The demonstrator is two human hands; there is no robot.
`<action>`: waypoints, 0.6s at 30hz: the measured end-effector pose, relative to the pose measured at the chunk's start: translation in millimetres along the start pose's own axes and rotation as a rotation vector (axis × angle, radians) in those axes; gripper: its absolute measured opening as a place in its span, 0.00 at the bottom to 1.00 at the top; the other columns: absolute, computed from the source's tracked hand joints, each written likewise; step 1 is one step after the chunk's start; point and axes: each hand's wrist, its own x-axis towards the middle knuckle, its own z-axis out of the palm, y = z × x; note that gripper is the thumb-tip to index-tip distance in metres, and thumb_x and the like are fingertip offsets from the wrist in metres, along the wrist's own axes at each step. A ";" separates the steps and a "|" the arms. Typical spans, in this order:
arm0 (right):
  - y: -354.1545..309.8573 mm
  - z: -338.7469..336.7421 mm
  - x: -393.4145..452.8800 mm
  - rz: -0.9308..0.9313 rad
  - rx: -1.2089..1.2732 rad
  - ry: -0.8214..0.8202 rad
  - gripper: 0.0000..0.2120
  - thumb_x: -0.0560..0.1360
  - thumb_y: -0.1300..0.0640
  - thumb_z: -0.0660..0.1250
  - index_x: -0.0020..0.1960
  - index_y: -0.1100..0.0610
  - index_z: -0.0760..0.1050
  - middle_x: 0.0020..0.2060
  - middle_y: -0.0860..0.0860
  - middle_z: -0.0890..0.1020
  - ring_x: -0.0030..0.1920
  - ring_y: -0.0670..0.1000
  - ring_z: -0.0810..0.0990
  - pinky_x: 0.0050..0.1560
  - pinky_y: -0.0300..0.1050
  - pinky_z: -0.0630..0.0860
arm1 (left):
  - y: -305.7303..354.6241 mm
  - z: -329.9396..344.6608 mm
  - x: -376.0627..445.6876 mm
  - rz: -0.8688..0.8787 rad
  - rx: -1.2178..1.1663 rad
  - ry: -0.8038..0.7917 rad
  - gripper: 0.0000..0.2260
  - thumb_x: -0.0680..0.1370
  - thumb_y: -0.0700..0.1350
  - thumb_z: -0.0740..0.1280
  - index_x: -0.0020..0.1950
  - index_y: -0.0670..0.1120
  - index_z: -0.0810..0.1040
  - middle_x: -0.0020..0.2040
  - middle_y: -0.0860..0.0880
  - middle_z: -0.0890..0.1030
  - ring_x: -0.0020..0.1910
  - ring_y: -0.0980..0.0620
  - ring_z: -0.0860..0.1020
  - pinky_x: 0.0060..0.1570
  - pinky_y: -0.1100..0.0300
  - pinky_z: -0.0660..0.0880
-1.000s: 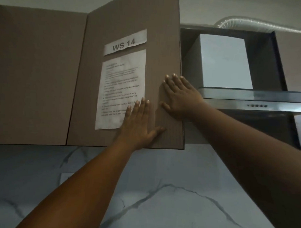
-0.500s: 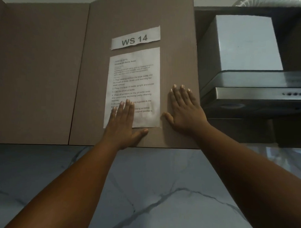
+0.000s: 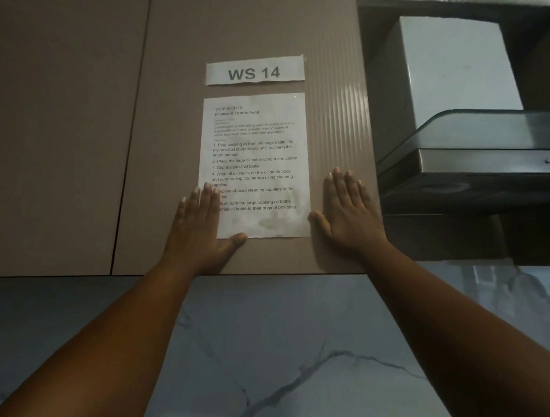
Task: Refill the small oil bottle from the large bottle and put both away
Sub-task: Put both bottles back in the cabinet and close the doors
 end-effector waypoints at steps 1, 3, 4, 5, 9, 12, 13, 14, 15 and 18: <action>-1.7 5.5 -0.2 0.015 0.010 -0.002 0.37 0.77 0.35 0.36 0.76 0.58 0.34 0.77 0.57 0.37 0.75 0.54 0.33 0.74 0.49 0.32 | -1.5 3.7 -0.2 -0.004 -0.010 -0.004 0.49 0.71 0.76 0.40 0.81 0.43 0.38 0.81 0.45 0.37 0.80 0.47 0.37 0.76 0.49 0.34; -4.8 17.3 -0.2 0.041 0.019 0.001 0.37 0.78 0.35 0.36 0.76 0.58 0.33 0.77 0.57 0.38 0.76 0.54 0.34 0.73 0.49 0.32 | -4.5 12.9 -0.4 -0.006 -0.040 0.010 0.49 0.72 0.76 0.41 0.81 0.43 0.39 0.81 0.45 0.38 0.80 0.46 0.37 0.77 0.48 0.36; -5.9 22.9 0.0 0.051 0.024 0.005 0.37 0.78 0.35 0.36 0.76 0.58 0.33 0.77 0.57 0.38 0.76 0.55 0.34 0.73 0.49 0.32 | -5.9 17.5 -0.3 -0.002 -0.050 0.024 0.49 0.72 0.76 0.41 0.81 0.43 0.40 0.81 0.45 0.38 0.80 0.46 0.37 0.77 0.47 0.37; -6.8 27.9 0.1 0.062 0.032 0.008 0.36 0.78 0.35 0.36 0.76 0.58 0.33 0.77 0.56 0.38 0.76 0.55 0.34 0.73 0.48 0.32 | -7.1 21.3 0.1 0.006 -0.054 0.038 0.48 0.73 0.76 0.42 0.81 0.43 0.41 0.81 0.45 0.39 0.80 0.46 0.38 0.77 0.46 0.38; -11.4 46.2 -0.5 0.091 0.069 0.006 0.37 0.77 0.35 0.37 0.76 0.57 0.33 0.77 0.56 0.38 0.76 0.54 0.34 0.72 0.48 0.32 | -10.6 31.3 0.6 0.041 -0.073 0.088 0.46 0.75 0.74 0.42 0.82 0.42 0.46 0.82 0.44 0.45 0.81 0.44 0.42 0.78 0.46 0.40; -12.8 55.8 -0.8 0.104 0.100 0.029 0.36 0.77 0.35 0.37 0.76 0.56 0.33 0.77 0.55 0.38 0.76 0.54 0.34 0.73 0.47 0.33 | -11.2 35.5 1.1 0.055 -0.086 0.131 0.44 0.77 0.72 0.44 0.82 0.42 0.47 0.82 0.44 0.46 0.81 0.45 0.43 0.77 0.48 0.38; -12.7 57.5 -0.3 0.107 0.107 0.045 0.36 0.77 0.35 0.37 0.76 0.56 0.34 0.77 0.54 0.38 0.76 0.53 0.35 0.73 0.47 0.33 | -11.5 36.3 1.6 0.057 -0.093 0.144 0.43 0.77 0.72 0.45 0.82 0.42 0.47 0.82 0.44 0.46 0.81 0.45 0.44 0.77 0.48 0.38; -12.8 58.7 0.0 0.108 0.108 0.054 0.36 0.77 0.34 0.37 0.77 0.56 0.34 0.77 0.54 0.38 0.76 0.53 0.35 0.73 0.47 0.33 | -11.9 37.1 1.9 0.059 -0.094 0.153 0.43 0.77 0.71 0.46 0.82 0.42 0.47 0.82 0.44 0.46 0.81 0.45 0.44 0.77 0.49 0.38; -12.9 59.6 0.4 0.107 0.105 0.059 0.37 0.78 0.34 0.38 0.77 0.56 0.35 0.77 0.54 0.39 0.76 0.53 0.35 0.73 0.47 0.33 | -12.2 37.2 2.6 0.059 -0.090 0.156 0.42 0.78 0.70 0.46 0.82 0.42 0.47 0.82 0.44 0.46 0.81 0.46 0.43 0.77 0.49 0.37; -13.6 61.1 0.7 0.104 0.097 0.068 0.37 0.78 0.35 0.39 0.78 0.56 0.36 0.77 0.53 0.39 0.76 0.52 0.35 0.73 0.46 0.32 | -12.3 38.1 3.5 0.053 -0.091 0.175 0.42 0.77 0.70 0.48 0.82 0.42 0.47 0.82 0.44 0.46 0.81 0.46 0.44 0.77 0.49 0.37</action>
